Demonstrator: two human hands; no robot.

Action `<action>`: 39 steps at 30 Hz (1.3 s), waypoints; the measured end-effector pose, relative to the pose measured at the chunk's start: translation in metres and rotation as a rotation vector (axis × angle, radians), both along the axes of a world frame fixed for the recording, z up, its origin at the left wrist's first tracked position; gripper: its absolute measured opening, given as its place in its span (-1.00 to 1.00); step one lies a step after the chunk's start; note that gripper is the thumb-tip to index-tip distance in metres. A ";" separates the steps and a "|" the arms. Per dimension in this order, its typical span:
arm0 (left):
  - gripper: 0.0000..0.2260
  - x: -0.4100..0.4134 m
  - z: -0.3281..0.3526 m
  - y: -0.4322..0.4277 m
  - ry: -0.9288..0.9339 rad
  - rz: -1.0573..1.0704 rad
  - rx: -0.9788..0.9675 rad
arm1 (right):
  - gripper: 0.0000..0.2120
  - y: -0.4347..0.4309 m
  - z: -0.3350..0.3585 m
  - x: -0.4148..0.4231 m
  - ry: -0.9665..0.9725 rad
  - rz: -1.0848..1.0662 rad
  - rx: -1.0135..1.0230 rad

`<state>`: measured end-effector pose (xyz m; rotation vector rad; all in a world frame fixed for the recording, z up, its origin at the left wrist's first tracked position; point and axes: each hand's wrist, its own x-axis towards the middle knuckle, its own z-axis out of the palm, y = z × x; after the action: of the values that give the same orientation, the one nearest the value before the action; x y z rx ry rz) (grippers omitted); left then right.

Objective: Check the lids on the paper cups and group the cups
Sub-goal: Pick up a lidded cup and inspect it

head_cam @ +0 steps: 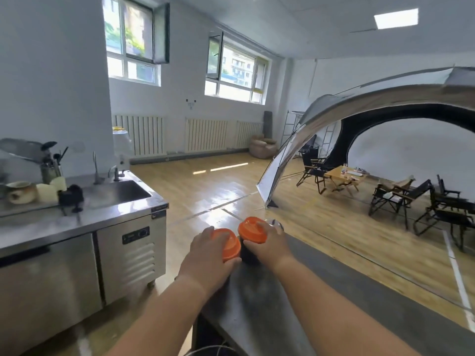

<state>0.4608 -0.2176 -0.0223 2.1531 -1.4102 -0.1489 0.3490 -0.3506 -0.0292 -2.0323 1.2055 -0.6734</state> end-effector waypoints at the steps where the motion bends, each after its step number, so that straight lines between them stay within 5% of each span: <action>1: -0.44 0.000 -0.003 0.001 0.005 -0.001 -0.023 | -0.32 -0.002 -0.003 -0.001 -0.015 0.000 0.003; 11: -0.44 -0.103 0.007 -0.018 -0.009 -0.161 -0.074 | -0.40 0.010 0.006 -0.162 -0.193 -0.144 -0.037; 26: -0.42 -0.584 0.022 -0.037 0.073 -0.803 -0.016 | -0.40 0.123 0.010 -0.715 -0.065 -0.706 -0.093; 39: -0.40 -0.634 -0.006 -0.030 -0.153 -0.605 -0.055 | -0.38 0.163 -0.034 -0.791 0.000 -0.718 -0.248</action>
<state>-0.1731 -0.2472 -0.0282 1.6602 -2.0934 -0.1669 -0.4422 -0.1877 -0.0634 -1.7530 1.9527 -1.2030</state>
